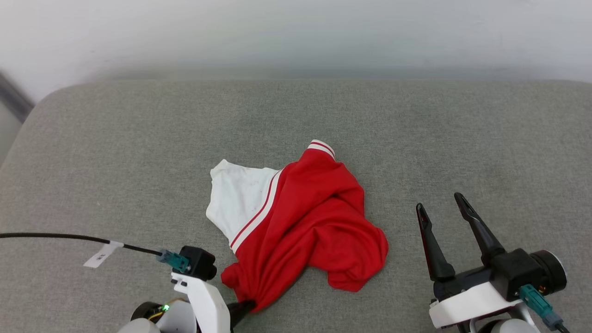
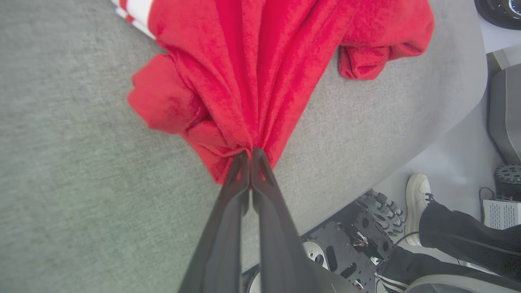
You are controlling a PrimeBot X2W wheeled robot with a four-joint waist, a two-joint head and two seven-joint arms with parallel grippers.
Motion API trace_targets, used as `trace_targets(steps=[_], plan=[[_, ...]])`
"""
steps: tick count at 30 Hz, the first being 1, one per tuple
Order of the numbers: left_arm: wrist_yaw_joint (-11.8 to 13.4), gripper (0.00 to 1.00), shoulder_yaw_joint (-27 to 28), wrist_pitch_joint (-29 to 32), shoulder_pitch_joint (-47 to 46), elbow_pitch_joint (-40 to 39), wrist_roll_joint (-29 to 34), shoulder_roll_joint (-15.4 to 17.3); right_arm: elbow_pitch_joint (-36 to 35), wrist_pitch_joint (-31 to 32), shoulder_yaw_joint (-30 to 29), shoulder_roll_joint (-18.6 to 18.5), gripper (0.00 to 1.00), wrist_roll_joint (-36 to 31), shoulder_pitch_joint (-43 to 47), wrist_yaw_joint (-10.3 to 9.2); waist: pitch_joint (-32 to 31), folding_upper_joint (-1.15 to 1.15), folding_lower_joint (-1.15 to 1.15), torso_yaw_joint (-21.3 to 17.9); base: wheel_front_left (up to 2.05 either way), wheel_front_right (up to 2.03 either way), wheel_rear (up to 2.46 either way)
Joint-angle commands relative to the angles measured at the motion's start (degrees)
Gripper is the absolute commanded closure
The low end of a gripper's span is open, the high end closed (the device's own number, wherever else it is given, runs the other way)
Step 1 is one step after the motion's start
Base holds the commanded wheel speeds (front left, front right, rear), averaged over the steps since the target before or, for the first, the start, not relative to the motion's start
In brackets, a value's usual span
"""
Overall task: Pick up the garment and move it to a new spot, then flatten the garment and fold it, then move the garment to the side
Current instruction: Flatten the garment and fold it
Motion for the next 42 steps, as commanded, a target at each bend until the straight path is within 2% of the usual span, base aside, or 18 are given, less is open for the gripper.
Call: trace_targets(steps=[1,2,3,4,8,13,16,19,22,24,27,30,33,37,38,42], plan=[[0.15,1.00,0.76,-1.79,0.26,-0.47,0.55,-0.29,0.12,-0.12,0.15,0.01,0.00,-0.54,0.53,-0.02,-0.37,0.00,0.01,0.16,0.00,0.00,0.00],[0.15,0.72,1.34,-3.36,-0.14,-0.69,1.06,-0.43,0.15,-0.12,0.14,0.01,0.00,-0.62,0.70,-0.02,-0.53,0.00,0.01,0.23,0.00,0.00,0.00],[0.24,0.15,1.88,-5.07,-0.66,-0.87,1.86,-0.48,0.17,-0.12,0.10,0.01,0.00,-0.62,0.83,-0.02,-0.70,0.00,0.01,0.30,0.00,0.00,0.00],[0.22,0.00,2.44,-7.07,-1.19,-1.09,3.06,-0.37,0.21,-0.12,0.04,0.01,0.00,-0.61,0.93,-0.02,-0.90,0.00,0.01,0.36,0.00,0.00,0.00],[0.61,0.00,5.34,-16.82,-2.61,-1.96,7.66,-0.52,0.21,-0.12,-0.35,0.02,0.00,-0.56,1.05,-0.02,-1.76,0.00,0.01,0.48,0.00,0.00,0.00],[1.17,0.00,8.89,-32.79,-3.22,-4.03,15.36,0.00,-0.32,-0.12,-0.92,0.02,0.00,-0.35,1.63,-0.02,-2.82,0.00,0.01,0.35,0.00,0.00,0.00],[3.13,0.00,11.08,-40.49,-1.15,-5.03,19.59,-0.66,-0.59,-0.12,-1.31,0.02,0.00,-0.02,1.74,-0.02,-3.12,0.00,0.01,0.15,0.00,0.00,0.00],[5.20,0.00,14.23,-42.19,1.71,-7.74,24.43,-2.92,-0.89,-0.12,-1.81,0.02,0.00,0.31,2.00,-0.02,-3.15,0.00,0.01,0.11,0.00,0.00,0.00],[5.71,0.00,18.28,-42.32,5.70,-11.70,30.41,-6.19,-0.86,-0.12,-1.94,0.02,0.00,2.43,2.42,-0.02,-2.81,0.00,0.01,0.27,0.00,0.00,0.00],[5.23,0.00,20.55,-42.28,8.20,-13.27,32.93,-8.64,-1.07,-0.12,-1.88,0.02,0.00,2.07,1.94,-0.02,-2.34,0.00,0.01,0.52,0.00,0.00,0.00],[3.06,0.00,23.17,-42.29,10.38,-14.46,35.65,-11.29,-0.10,0.44,-1.48,0.02,0.00,2.70,0.56,-0.02,-1.32,0.00,0.01,1.44,0.00,0.00,0.00],[0.73,0.00,24.85,-42.29,11.12,-14.31,37.76,-13.24,1.03,8.17,1.53,-0.29,0.00,2.21,-2.90,-0.02,0.14,0.00,0.01,2.49,0.00,0.00,0.00],[-1.25,0.00,26.18,-42.25,10.22,-13.74,39.43,-14.98,1.58,19.58,4.81,-2.97,0.00,2.69,-7.90,-0.04,1.86,0.00,0.01,3.61,0.00,0.00,0.00],[-3.11,0.00,27.30,-42.26,8.52,-13.11,40.75,-17.48,2.77,36.54,8.76,-6.75,0.00,8.25,-15.85,-0.05,4.10,0.00,0.01,5.40,0.00,0.00,0.00],[-3.11,0.00,27.30,-42.26,8.52,-13.11,40.75,-17.48,2.77,36.54,8.76,-6.75,0.00,8.25,-15.85,-0.05,4.10,0.00,0.01,5.40,0.00,0.00,0.00],[-4.26,0.00,27.72,-42.25,7.55,-12.47,41.74,-19.56,5.92,53.14,10.17,-8.65,0.00,15.22,-21.86,-0.02,5.67,0.00,0.01,7.55,0.00,0.00,0.00]])
